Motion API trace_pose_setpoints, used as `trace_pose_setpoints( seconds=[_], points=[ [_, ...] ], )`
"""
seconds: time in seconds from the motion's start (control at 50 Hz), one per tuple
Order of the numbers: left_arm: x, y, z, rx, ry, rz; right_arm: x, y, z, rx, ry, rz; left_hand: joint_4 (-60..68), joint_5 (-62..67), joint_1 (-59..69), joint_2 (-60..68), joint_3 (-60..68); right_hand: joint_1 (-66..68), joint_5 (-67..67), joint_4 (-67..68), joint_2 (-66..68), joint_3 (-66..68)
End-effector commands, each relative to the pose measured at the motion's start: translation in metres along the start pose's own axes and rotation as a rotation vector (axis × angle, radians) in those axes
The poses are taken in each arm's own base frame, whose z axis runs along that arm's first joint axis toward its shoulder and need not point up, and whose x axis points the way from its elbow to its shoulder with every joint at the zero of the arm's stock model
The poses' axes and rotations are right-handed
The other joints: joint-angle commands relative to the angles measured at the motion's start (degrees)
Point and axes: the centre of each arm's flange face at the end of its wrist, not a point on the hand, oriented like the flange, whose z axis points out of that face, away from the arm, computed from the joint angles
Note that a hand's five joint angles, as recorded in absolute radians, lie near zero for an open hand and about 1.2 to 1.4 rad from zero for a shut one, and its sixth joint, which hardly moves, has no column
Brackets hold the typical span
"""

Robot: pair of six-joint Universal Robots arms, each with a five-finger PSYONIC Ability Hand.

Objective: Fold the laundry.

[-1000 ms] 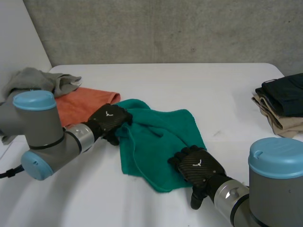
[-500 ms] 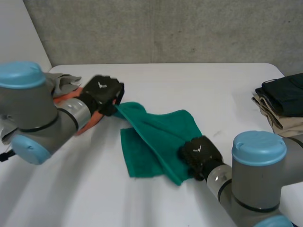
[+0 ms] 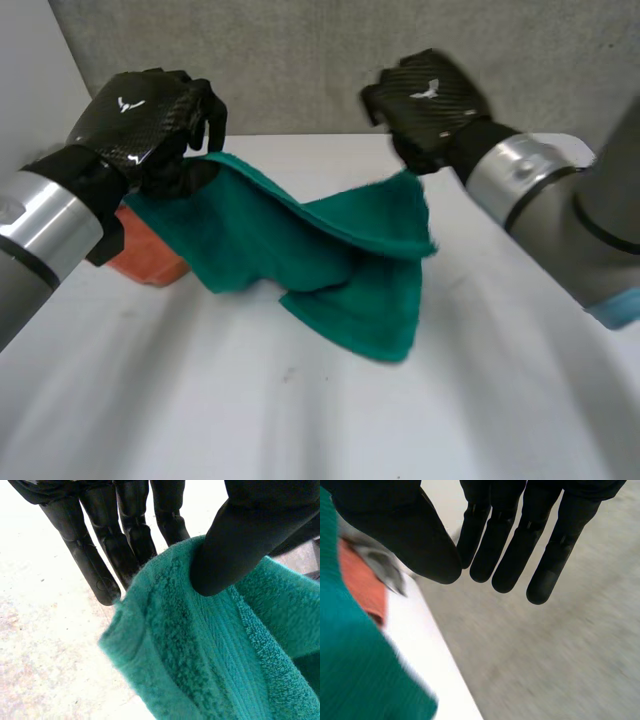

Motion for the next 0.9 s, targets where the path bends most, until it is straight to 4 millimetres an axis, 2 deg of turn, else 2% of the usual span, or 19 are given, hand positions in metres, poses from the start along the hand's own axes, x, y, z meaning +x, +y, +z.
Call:
trace_pose_setpoints(
  seconds=[0.02,0.04,0.1,0.18,0.2,0.24,0.26,0.32,0.34,0.38,0.46,0.6,0.64,0.7,0.72,0.8,0.9],
  points=[
    [-0.007,0.008,-0.009,-0.007,-0.035,0.006,-0.047,0.052,0.023,-0.048,-0.200,0.078,11.32,13.68,14.38,11.75,11.93,4.69,-15.70,-15.34,-14.13,-14.85],
    [-0.010,0.009,-0.009,-0.008,-0.044,0.006,-0.051,0.064,0.024,-0.085,-0.198,0.093,11.32,13.68,14.38,11.75,11.93,-36.09,-56.48,-56.11,-54.91,-55.62],
    [-0.014,0.008,-0.009,-0.006,-0.055,0.011,-0.045,0.067,0.024,-0.118,-0.152,0.101,11.32,13.68,14.38,11.75,11.93,-38.37,-58.76,-58.39,-57.19,-57.91],
    [-0.018,-0.001,-0.008,0.017,-0.061,0.018,-0.011,0.065,0.018,-0.185,0.028,0.166,11.32,13.68,14.38,11.75,11.93,-38.37,-58.76,-58.39,-57.19,-57.91],
    [-0.018,-0.006,-0.007,0.026,-0.058,0.020,0.006,0.063,0.011,-0.217,0.118,0.219,11.32,13.68,14.38,11.75,11.93,-38.37,-58.76,-58.39,-57.19,-57.91],
    [-0.016,-0.010,-0.007,0.036,-0.051,0.023,0.021,0.059,0.000,-0.254,0.204,0.281,11.32,13.68,14.38,11.75,11.93,-38.37,-58.76,-58.39,-57.19,-57.91],
    [-0.015,-0.015,-0.007,0.045,-0.044,0.024,0.034,0.056,-0.015,-0.297,0.274,0.346,11.32,13.68,14.38,11.75,11.93,-38.37,-58.76,-58.39,-57.19,-57.91],
    [-0.010,-0.023,-0.007,0.059,-0.028,0.026,0.050,0.056,-0.035,-0.349,0.343,0.430,11.32,13.68,14.38,11.75,11.93,-38.37,-58.76,-58.39,-57.19,-57.91],
    [-0.005,-0.029,-0.007,0.071,-0.013,0.027,0.057,0.061,-0.046,-0.388,0.364,0.483,11.32,13.68,14.38,11.75,11.93,-38.37,-58.76,-58.39,-57.19,-57.91],
    [-0.001,-0.036,-0.008,0.086,0.001,0.030,0.058,0.072,-0.054,-0.438,0.365,0.540,11.32,13.68,14.38,11.75,11.93,-38.37,-58.76,-58.39,-57.19,-57.91],
    [0.007,-0.051,-0.013,0.116,0.025,0.036,0.052,0.097,-0.060,-0.513,0.302,0.657,11.32,13.68,14.38,11.75,11.93,-38.37,-58.76,-58.39,-57.19,-57.91],
    [0.017,-0.073,-0.025,0.169,0.050,0.049,0.044,0.150,-0.029,-0.470,0.091,0.711,11.32,13.68,14.38,11.75,11.93,-36.17,-56.57,-56.20,-54.99,-55.71],
    [0.020,-0.078,-0.028,0.180,0.056,0.054,0.033,0.166,-0.021,-0.486,0.037,0.719,11.32,13.68,14.38,11.75,11.93,-33.15,-53.54,-53.17,-51.97,-52.69],
    [0.022,-0.081,-0.030,0.185,0.063,0.055,0.022,0.178,-0.016,-0.510,0.008,0.708,11.32,13.68,14.38,11.75,11.93,-32.30,-52.69,-52.32,-51.12,-51.84],
    [0.023,-0.083,-0.031,0.186,0.066,0.055,0.014,0.185,-0.014,-0.522,-0.006,0.704,11.32,13.68,14.38,11.75,11.93,-27.80,-48.19,-47.82,-46.62,-47.33],
    [0.026,-0.087,-0.035,0.189,0.072,0.049,-0.005,0.192,-0.003,-0.514,-0.020,0.715,11.32,13.68,14.38,11.75,11.93,-19.35,-39.74,-39.38,-38.17,-38.89],
    [0.029,-0.094,-0.042,0.209,0.077,0.051,-0.030,0.189,0.012,-0.458,-0.036,0.776,11.32,13.68,14.38,11.75,11.93,-19.34,-39.73,-39.36,-38.16,-38.88]
  ],
)
